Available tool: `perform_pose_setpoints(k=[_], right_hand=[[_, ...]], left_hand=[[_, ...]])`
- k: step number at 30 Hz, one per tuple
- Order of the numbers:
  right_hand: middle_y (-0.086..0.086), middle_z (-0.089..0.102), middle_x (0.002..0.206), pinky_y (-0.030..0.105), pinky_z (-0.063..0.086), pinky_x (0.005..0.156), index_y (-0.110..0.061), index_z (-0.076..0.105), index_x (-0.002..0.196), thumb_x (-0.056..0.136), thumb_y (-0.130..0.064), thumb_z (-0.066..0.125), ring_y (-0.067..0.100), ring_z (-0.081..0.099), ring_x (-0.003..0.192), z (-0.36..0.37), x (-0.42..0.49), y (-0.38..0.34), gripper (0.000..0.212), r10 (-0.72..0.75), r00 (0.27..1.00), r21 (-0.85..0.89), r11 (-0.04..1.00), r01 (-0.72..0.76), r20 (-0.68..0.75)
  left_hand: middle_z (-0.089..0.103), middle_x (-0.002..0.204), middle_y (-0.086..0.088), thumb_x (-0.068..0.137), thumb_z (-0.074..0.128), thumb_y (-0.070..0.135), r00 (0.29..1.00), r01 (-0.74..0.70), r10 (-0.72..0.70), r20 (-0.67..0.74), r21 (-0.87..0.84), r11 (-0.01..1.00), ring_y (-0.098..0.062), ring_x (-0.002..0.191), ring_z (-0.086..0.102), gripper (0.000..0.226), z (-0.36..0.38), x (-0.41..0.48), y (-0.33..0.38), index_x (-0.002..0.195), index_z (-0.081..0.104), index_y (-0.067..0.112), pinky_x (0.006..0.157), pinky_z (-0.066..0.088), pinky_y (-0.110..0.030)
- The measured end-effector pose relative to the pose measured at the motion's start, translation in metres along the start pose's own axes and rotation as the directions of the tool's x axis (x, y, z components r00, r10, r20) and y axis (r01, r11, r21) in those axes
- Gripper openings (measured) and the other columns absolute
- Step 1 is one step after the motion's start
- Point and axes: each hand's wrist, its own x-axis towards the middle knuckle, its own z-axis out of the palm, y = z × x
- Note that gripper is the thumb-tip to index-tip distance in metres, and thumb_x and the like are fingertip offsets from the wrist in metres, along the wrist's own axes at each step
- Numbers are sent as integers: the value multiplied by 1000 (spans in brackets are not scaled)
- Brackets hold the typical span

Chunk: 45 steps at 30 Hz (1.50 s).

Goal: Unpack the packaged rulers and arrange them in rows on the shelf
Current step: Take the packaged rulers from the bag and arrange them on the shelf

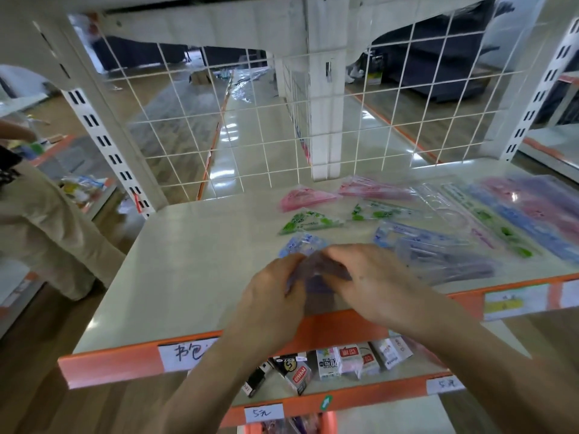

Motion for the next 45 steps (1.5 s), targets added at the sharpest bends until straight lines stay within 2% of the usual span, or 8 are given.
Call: perform_pose_setpoints(k=[14,20,24,28,31,35,40,45], right_hand=[[6,68,97,29,35,64,-15,66,101,92,-22,55,25,62,91,-8,39,16,16,-9,1000,-28,1000,9,15],[1,65,86,35,44,68,-18,65,92,90,-22,60,21,59,82,-17,32,5,7,-101,995,-7,995,101,-17],[-4,57,84,27,33,66,-16,64,99,93,-23,56,14,53,81,-2,29,6,12,-100,994,-11,995,101,32],[-3,67,105,31,46,81,-25,60,118,94,-26,55,18,61,98,8,29,7,25,-61,998,-36,997,61,5],[-3,65,112,37,49,87,-29,51,121,94,-28,51,22,60,105,20,25,2,27,-23,999,-117,993,19,-40],[-2,58,125,29,44,93,-19,39,134,92,-24,54,17,57,114,29,22,-7,44,-26,997,-227,974,9,-74],[7,47,139,31,37,101,-8,26,145,93,-15,48,23,48,126,28,17,-13,57,-19,999,-256,967,11,-28],[0,55,130,28,42,93,-18,34,141,98,-19,43,17,54,118,21,17,-5,44,-62,997,-208,977,54,-34]], left_hand=[[67,100,-12,87,54,13,997,36,-55,54,306,951,-31,97,59,15,-9,48,-5,94,67,12,73,40,-31],[69,95,-7,88,55,16,998,-2,-16,54,304,953,-24,94,61,19,-29,40,-7,97,71,15,78,46,-34],[69,99,-8,89,55,15,997,50,-62,40,245,968,-29,98,60,18,-20,29,-15,101,68,17,75,42,-30],[53,131,5,92,49,11,998,60,-59,22,-27,998,-7,113,48,49,-5,22,-7,140,41,16,88,34,-8],[33,149,3,77,36,27,994,61,-56,98,-47,997,-13,138,29,77,14,16,-1,151,19,16,116,22,-30],[21,156,0,71,26,32,988,128,-132,75,59,990,-17,143,18,84,16,20,8,152,10,17,118,14,-35],[28,153,-3,67,28,26,993,52,-58,100,56,997,-19,143,23,85,14,17,1,151,17,14,117,18,-34],[69,107,-3,73,37,31,993,61,-65,-101,-42,997,-23,102,62,49,8,22,-4,111,67,19,85,48,-34]])
